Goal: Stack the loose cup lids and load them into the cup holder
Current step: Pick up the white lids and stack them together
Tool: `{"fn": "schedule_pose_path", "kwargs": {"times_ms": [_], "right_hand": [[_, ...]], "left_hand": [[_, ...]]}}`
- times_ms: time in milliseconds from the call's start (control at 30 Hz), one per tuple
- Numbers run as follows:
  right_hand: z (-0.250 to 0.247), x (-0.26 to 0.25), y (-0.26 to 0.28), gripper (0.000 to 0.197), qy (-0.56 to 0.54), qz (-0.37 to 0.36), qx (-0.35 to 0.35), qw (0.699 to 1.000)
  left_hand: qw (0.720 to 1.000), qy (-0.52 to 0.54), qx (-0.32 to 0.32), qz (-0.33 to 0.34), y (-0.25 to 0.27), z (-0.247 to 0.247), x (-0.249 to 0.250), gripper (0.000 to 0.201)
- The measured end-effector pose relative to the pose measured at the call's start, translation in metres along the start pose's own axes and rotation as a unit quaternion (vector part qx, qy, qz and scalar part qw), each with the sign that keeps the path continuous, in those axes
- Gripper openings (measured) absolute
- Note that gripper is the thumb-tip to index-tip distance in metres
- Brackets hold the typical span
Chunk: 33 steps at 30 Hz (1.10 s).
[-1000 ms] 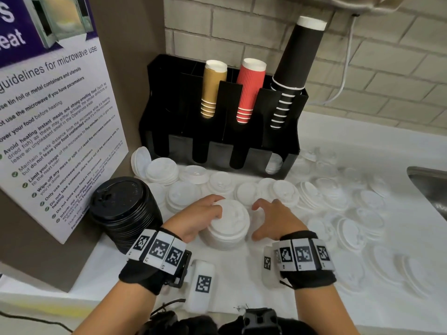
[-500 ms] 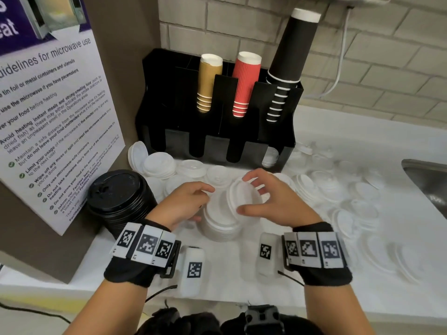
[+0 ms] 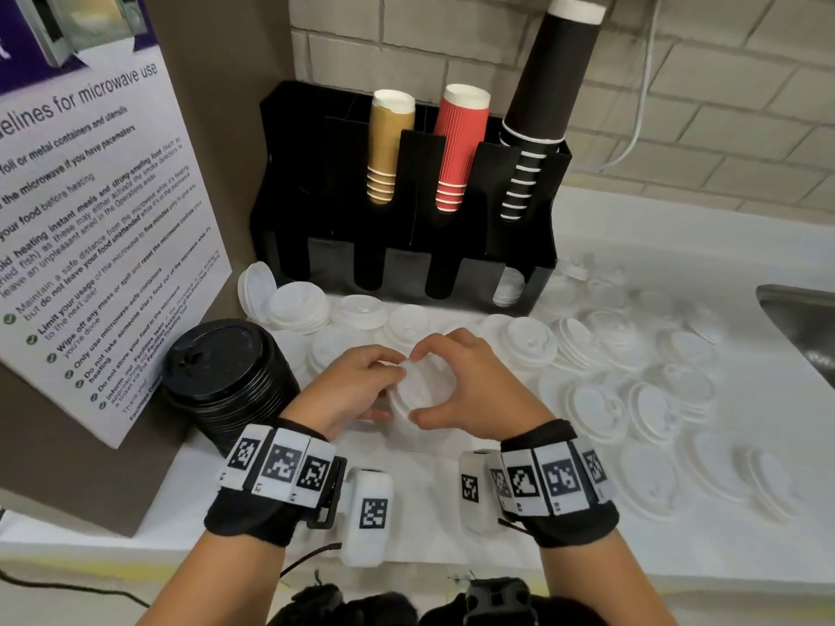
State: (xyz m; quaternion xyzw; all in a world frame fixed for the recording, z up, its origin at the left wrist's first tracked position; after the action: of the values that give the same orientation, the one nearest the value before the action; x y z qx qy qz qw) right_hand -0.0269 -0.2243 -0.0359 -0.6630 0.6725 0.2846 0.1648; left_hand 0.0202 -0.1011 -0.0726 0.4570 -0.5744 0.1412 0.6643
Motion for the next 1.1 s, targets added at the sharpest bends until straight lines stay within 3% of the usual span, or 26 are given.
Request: {"fn": "schedule_pose_path", "kwargs": {"times_ms": [100,200,267,400,500,600,700,800,900,1033,1100], "right_hand": [[-0.002,0.003,0.003,0.064,-0.01,-0.003,0.006,1.0],[-0.026,0.024,0.017,0.044,-0.053,0.026,0.074,0.995],[-0.048,0.049,0.033,0.034,-0.027,0.086,0.111,0.99],[-0.068,0.105,0.07,0.036,0.072,0.279,0.014,0.957],[-0.069,0.121,0.09,0.036,0.055,0.338,-0.01,0.939],[-0.062,0.124,0.094,0.039,0.057,0.351,-0.008,0.935],[-0.052,0.12,0.083,0.056,0.1,0.343,0.011,0.934],[-0.045,0.116,0.07,0.063,0.192,0.381,-0.003,0.905],[-0.044,0.11,0.061,0.059,0.238,0.385,-0.021,0.891],[-0.041,0.101,0.05,0.047,0.221,0.341,-0.053,0.912],[-0.039,0.101,0.045,0.045,0.233,0.341,-0.078,0.908]], "left_hand": [[1.0,-0.013,0.003,0.0,-0.003,0.0,0.0,0.025],[0.999,-0.037,0.001,0.001,-0.005,0.0,0.002,0.028],[0.996,-0.088,-0.023,0.019,-0.006,0.002,0.006,0.04],[0.958,-0.27,-0.082,0.049,-0.007,0.013,0.013,0.083],[0.941,-0.318,-0.09,0.068,-0.01,0.021,0.018,0.082],[0.929,-0.347,-0.1,0.08,-0.013,0.031,0.02,0.084],[0.915,-0.382,-0.106,0.076,-0.018,0.04,0.019,0.092],[0.911,-0.392,-0.102,0.078,-0.022,0.045,0.018,0.095],[0.914,-0.384,-0.1,0.089,-0.025,0.048,0.016,0.098],[0.92,-0.368,-0.094,0.1,-0.026,0.048,0.014,0.103],[0.924,-0.355,-0.092,0.105,-0.024,0.047,0.014,0.1]]}}
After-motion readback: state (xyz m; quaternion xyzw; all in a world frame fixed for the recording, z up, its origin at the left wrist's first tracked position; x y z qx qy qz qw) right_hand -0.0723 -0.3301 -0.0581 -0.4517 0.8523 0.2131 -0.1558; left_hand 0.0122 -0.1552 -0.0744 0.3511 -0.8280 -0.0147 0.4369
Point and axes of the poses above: each hand's wrist, its own y-axis away from the middle knuckle, its own z-axis out of the palm, x = y × z, the point moved 7 cm from there along -y, towards the middle knuckle, and after that the axes turned 6 degrees about -x, right-handed, at the moved point
